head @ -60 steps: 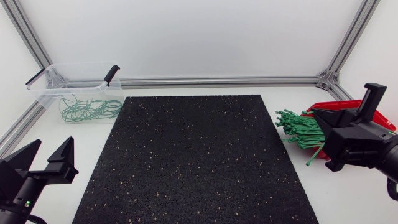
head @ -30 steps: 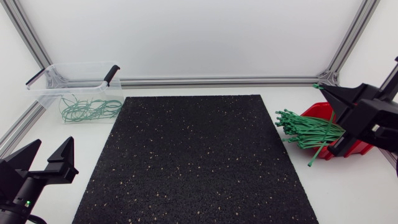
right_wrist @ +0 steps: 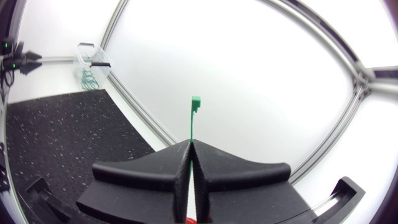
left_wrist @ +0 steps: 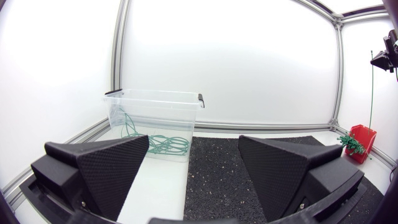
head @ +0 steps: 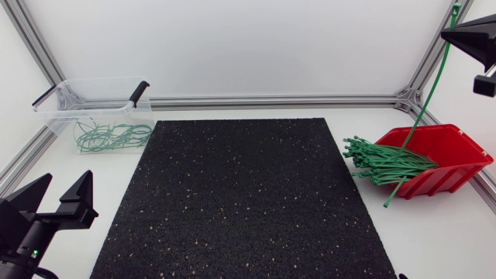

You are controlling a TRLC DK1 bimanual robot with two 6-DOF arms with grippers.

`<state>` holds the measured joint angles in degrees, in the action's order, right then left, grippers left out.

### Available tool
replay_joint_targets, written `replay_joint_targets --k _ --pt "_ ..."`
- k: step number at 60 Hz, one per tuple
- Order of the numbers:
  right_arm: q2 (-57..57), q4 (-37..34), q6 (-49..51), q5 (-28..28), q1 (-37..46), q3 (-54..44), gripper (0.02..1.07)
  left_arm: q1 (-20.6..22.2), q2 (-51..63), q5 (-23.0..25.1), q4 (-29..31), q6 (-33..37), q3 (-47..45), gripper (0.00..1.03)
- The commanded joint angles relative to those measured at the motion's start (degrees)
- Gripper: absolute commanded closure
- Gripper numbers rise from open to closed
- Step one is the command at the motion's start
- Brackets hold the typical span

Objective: Take a green cable tie from the red box, thread the tail through the head to close it, then place it in the transparent bin on the left.

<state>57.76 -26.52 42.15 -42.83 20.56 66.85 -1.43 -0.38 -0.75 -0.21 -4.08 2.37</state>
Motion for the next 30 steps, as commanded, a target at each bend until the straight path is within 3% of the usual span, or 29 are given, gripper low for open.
replay_joint_targets --k 1,11,15,30 --pt "6.58 -5.82 -4.27 -5.25 4.23 6.1 1.02 0.29 -0.06 -0.12 1.79 0.3 -2.11 0.03" --pt "13.79 -13.64 -5.15 -10.43 5.55 11.72 1.02 0.38 -0.06 -0.12 1.79 0.3 -2.11 0.03" --pt "17.83 -20.23 -5.32 -12.28 4.93 14.54 1.02 0.46 -0.06 -0.12 1.79 0.3 -2.11 0.03" --pt "22.66 -29.99 -4.01 -13.95 -1.75 15.77 1.02 0.46 0.03 -0.12 1.97 0.21 -2.11 0.03"
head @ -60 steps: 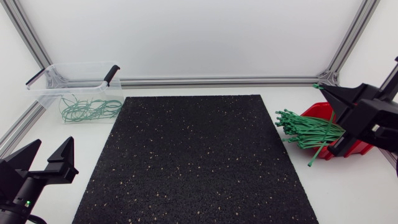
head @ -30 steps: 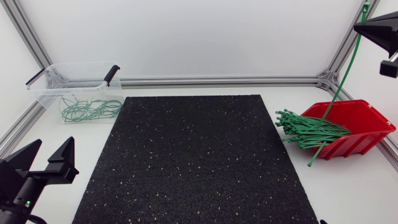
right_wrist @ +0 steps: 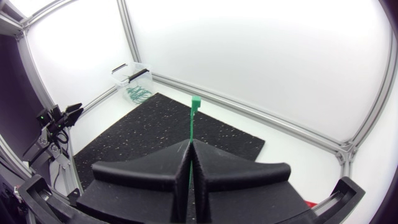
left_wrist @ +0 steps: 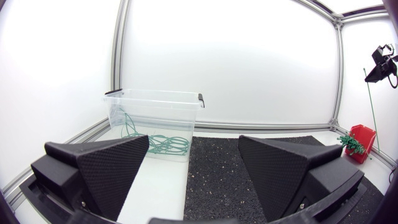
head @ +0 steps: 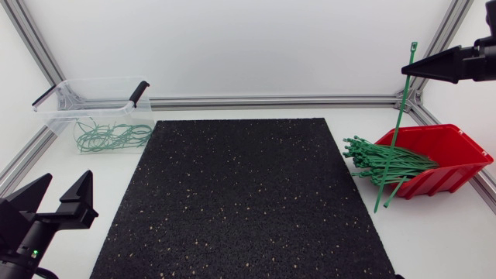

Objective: Take a green cable tie from the red box, thread the tail through the head to close it, then place it in the transparent bin on the left.

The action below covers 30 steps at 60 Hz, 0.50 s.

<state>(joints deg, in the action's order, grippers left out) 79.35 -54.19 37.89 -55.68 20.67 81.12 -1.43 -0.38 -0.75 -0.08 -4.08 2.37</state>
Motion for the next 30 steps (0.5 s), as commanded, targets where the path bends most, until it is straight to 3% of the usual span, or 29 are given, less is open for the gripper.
replay_joint_targets --k 1,30 --pt "1.33 -2.85 0.34 -1.27 -2.21 1.41 1.02 0.46 0.03 -0.12 1.83 0.21 -2.11 0.03" --pt "7.66 -18.05 2.98 -7.42 -19.79 1.06 1.02 0.9 -0.32 -0.12 1.83 0.38 -2.02 0.04"
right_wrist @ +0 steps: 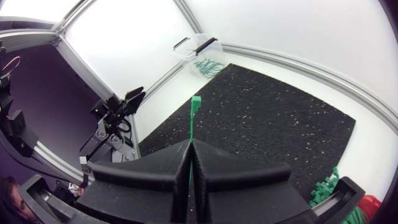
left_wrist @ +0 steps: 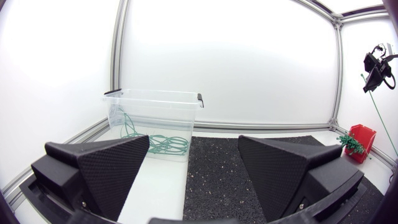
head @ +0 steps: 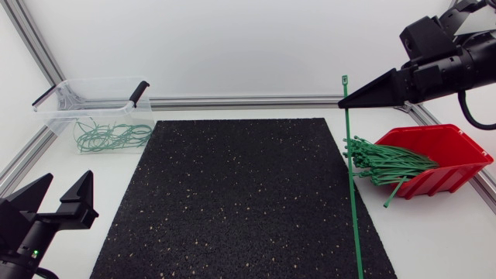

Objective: Take a green cable tie from the red box, thread the tail through the head to close it, then place it in the transparent bin on the left.

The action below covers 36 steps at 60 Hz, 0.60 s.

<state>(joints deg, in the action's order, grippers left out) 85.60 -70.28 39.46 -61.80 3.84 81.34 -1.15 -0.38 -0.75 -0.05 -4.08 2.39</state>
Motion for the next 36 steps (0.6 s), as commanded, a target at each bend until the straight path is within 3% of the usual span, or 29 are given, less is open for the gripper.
replay_joint_targets --k 1,36 --pt "1.58 -1.97 1.41 -1.48 -3.57 0.75 1.02 0.62 -0.32 -0.12 1.81 0.38 -2.04 0.04" --pt "2.46 -3.2 -3.16 -7.72 -20.18 3.3 1.02 2.99 -0.41 -0.12 1.81 0.3 -0.2 0.04"
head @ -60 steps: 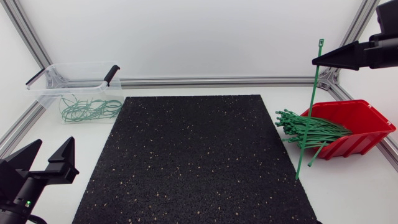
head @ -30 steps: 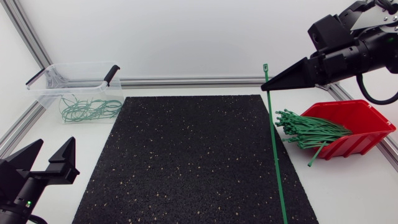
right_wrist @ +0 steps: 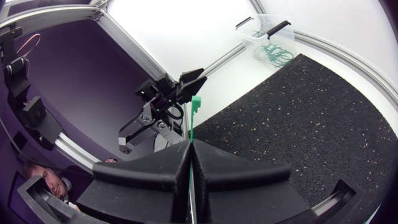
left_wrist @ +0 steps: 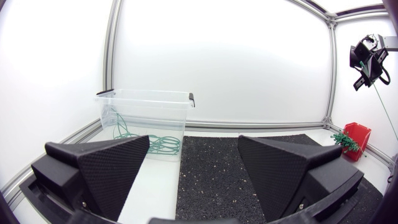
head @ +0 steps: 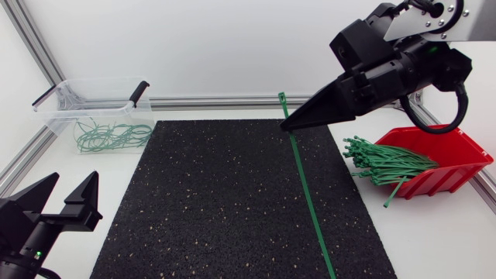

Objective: Take a green cable tie from the red box, thread the tail through the head to close it, then place it in the transparent bin on the left.

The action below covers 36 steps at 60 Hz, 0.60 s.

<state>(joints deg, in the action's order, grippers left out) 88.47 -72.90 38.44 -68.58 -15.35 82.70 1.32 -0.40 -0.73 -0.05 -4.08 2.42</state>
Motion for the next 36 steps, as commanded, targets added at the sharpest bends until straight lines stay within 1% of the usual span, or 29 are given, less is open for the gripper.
replay_joint_targets --k 1,9,15,22,28,33,36 --pt "-0.49 -0.57 -2.4 -1.3 -1.17 2.12 1.02 0.52 -0.47 -0.15 1.9 0.3 -0.13 0.04" --pt "-1.89 -0.57 -5.56 -3.23 -3.28 2.82 1.02 0.79 -0.39 -0.06 2.08 0.3 1.01 0.04" --pt "-4.71 -0.66 -6.62 -4.11 -5.04 2.38 1.02 2.37 -0.39 -0.06 2.08 -0.05 2.42 0.04" --pt "-8.31 -0.66 -7.32 -4.55 -6.18 1.94 1.02 3.07 0.05 -0.06 1.81 -0.76 4.53 0.04" --pt "-11.03 -0.66 -8.73 -5.25 -7.06 2.47 1.02 3.34 4.1 -0.06 1.64 -1.81 7.87 0.04" --pt "-13.14 -0.57 -10.31 -5.43 -9.34 3.09 1.02 3.42 8.93 -0.06 2.25 -2.78 10.77 0.04" --pt "-14.46 -0.4 -11.19 -5.43 -10.57 3.35 1.02 3.51 9.9 -0.06 2.69 -2.87 11.3 0.04"
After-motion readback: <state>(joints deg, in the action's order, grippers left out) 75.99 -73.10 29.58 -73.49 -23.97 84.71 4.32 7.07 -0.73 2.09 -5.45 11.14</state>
